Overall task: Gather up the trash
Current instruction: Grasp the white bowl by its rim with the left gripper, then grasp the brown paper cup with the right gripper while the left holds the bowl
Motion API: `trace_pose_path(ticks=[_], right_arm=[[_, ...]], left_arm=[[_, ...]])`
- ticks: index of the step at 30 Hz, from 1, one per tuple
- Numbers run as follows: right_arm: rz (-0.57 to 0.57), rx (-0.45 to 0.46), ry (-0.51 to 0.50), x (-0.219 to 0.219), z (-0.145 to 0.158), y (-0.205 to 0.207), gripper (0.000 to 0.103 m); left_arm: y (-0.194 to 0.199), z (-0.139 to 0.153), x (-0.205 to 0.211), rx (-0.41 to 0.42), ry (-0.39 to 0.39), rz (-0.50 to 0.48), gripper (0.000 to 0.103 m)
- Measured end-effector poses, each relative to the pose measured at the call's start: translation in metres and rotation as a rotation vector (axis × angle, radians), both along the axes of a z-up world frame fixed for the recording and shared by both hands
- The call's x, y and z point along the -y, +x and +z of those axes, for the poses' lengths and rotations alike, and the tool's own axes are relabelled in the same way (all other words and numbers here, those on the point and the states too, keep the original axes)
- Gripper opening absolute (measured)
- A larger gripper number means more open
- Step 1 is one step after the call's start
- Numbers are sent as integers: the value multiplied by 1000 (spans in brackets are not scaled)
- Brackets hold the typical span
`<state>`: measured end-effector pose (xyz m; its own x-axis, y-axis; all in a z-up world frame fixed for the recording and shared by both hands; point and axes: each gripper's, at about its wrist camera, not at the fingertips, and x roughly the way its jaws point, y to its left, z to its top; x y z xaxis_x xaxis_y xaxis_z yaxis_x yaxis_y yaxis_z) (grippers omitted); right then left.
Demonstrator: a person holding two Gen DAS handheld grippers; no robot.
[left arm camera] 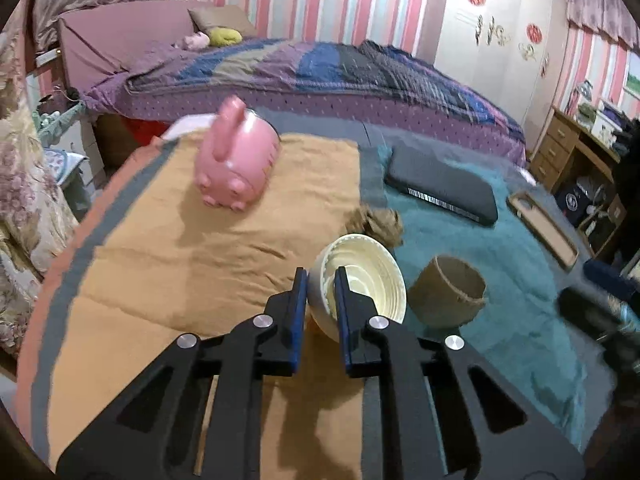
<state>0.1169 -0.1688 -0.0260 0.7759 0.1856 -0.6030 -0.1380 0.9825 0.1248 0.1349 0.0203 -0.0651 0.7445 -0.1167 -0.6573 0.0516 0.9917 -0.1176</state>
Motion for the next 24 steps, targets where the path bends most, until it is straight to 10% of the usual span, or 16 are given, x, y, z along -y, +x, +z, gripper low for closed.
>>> trace_pose_path(ticks=[17,22,24], right_arm=[[64,-74,-65,-65,-38,52,83],[99,-103,-71,-72,-44,58,29],[106,-94,-38,-68,-40,53,28]], left_arm=[[-14,20,-46,36,-33,57,13],[-17,22,-45,41,-29,38,13],[-19,24,-44,47,-29,32,13]])
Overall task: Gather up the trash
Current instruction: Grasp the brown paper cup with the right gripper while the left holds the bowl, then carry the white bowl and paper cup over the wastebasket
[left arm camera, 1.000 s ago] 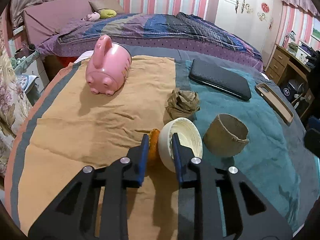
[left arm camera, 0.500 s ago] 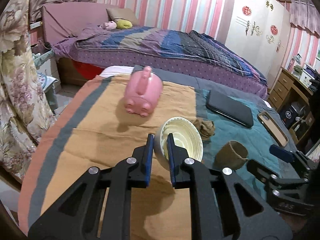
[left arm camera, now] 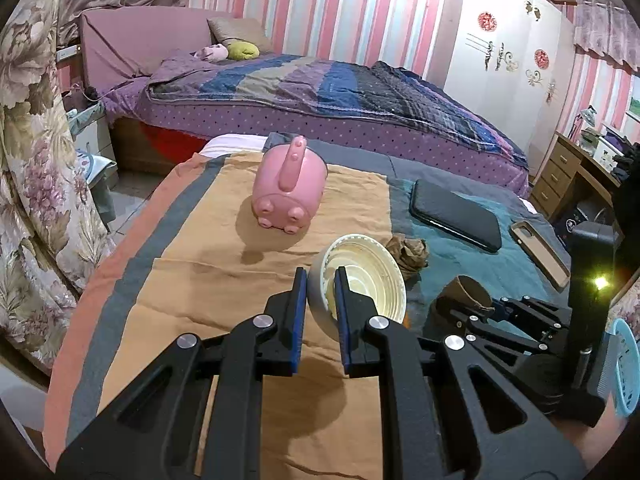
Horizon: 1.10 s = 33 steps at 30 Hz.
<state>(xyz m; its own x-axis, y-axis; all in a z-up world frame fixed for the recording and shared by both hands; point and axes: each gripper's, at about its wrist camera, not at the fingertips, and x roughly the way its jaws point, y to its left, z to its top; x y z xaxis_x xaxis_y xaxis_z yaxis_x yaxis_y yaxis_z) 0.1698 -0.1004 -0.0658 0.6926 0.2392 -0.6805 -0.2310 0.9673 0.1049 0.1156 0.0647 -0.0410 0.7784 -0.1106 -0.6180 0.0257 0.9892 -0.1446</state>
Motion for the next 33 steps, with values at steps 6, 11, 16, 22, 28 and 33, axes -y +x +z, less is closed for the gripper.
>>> trace_pose_path(ticks=[6,11,16,22,28,33], right_arm=[[-11,87,43,13,22,-21,26],[-33,164,66,37,49,-53,26],[-46,228,77,67,75,-85,25],[-87,278,63,106,99,-119,25],[-181,330,68,163,115,-166,25],[-263,351,86,201,114,-197,25]], left_arm=[[-10,14,4,44,3,-9,13],[-19,25,18,67,10,-26,13],[-32,35,36,88,9,-52,13],[-51,47,68,118,-1,-118,13],[-69,54,118,139,-2,-216,13],[-84,54,153,142,-12,-271,13]])
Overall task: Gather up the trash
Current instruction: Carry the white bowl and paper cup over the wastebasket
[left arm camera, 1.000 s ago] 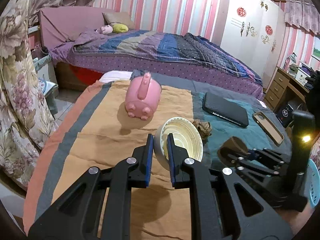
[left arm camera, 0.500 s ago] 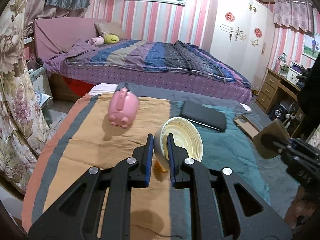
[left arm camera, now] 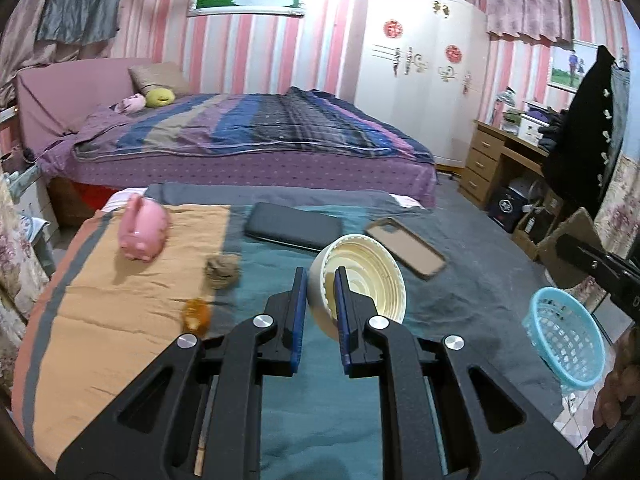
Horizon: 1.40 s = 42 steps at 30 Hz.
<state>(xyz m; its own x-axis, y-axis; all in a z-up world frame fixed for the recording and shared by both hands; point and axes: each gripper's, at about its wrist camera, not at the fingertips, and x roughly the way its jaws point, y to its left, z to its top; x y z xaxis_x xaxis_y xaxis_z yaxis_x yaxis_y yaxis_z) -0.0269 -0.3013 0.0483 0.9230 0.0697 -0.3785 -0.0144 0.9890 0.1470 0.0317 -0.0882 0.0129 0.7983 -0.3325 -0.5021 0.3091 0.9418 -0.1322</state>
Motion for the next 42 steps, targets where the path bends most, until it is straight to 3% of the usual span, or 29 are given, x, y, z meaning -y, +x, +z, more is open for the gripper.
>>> trace_pose_path(ticks=[7,15,29,36,42], right_arm=[[-80,22,45,50,6,-20,25],[-189,107,84,106,24,-52,25],[-394,99,118,189,24,-96,25],[-480,71,100,218,24,-115,25],[-507,55,105,237,21,-120,25]], left_arm=[[-15,6,29,4,-24,-40,13],[-20,14,66,11,-7,-105,13],[-45,53,209,58,-16,-346,13],[-62,44,270,40,6,-444,13],[-66,35,296,14,8,-478,13]])
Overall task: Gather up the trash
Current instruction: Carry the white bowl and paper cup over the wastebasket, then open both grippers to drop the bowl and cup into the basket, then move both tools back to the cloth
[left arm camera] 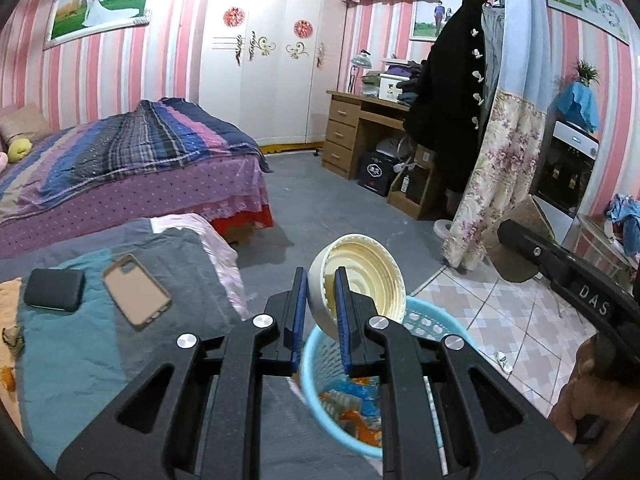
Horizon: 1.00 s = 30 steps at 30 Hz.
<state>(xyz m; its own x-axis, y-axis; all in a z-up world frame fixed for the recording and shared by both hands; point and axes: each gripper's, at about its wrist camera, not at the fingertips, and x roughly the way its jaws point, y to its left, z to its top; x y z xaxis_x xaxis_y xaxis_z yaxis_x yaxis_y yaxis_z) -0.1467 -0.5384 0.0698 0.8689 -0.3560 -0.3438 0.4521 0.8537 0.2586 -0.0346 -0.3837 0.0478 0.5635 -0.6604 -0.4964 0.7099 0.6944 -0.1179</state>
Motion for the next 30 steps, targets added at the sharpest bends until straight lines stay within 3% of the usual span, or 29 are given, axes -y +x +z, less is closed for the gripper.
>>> trace_pose_path(ticks=[11,14,16,23,25,26,27,30], right_arm=[[-2,8,22,17,-5,-1,26],[-47,23,26,17,-7,-4,32],[-51,57,60,15,-8,-8,48],[-69,70,74,23,-11,-9,49],[-73,72,72,23,-11,-10,49],[-76,75,72,23,-11,-10,49],[-82,87,74,23,-11,-11,49],[-71,97,78,20,-11,-9,49]], left_arm=[[0,-4,13,-6,15,-5,13],[1,-6,17,-6,20,-11,13],[0,-7,20,-6,22,-16,13],[-5,-19,38,-35,45,-64,13],[-6,-22,42,-50,48,-81,27],[-7,-22,41,-43,42,-70,55],[-8,-20,38,-30,31,-47,75],[-2,-10,18,-21,-8,-11,76]])
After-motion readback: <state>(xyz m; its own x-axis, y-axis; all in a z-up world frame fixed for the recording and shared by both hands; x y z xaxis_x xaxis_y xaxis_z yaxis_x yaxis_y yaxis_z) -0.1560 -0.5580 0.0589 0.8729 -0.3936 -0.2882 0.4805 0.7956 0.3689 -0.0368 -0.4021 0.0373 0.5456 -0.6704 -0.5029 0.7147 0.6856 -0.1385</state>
